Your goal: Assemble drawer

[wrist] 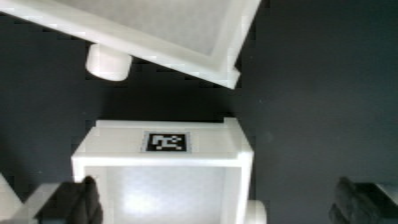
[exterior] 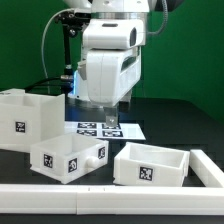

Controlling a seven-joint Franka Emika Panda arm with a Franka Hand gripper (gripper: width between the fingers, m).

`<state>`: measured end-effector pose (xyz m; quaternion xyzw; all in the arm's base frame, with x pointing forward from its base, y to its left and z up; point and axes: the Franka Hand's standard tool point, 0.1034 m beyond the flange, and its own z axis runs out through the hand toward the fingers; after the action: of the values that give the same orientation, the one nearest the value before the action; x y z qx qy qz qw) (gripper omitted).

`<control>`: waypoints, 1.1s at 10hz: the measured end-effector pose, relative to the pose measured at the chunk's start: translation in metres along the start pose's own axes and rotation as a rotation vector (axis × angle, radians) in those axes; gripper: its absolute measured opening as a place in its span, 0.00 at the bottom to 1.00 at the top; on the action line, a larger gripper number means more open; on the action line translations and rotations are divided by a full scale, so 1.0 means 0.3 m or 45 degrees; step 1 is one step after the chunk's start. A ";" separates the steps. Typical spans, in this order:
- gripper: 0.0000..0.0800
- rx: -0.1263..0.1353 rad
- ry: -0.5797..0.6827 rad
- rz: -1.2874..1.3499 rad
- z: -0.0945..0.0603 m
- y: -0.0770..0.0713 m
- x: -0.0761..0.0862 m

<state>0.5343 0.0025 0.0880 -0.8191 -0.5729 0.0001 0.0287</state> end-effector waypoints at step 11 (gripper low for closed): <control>0.81 -0.074 0.083 0.055 0.165 -0.057 0.143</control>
Offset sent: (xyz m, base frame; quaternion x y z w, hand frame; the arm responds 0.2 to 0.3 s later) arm 0.0000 0.0000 0.0000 0.0000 0.0000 0.0000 1.0000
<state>0.5314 0.0508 0.0407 -0.8313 -0.5537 -0.0425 0.0236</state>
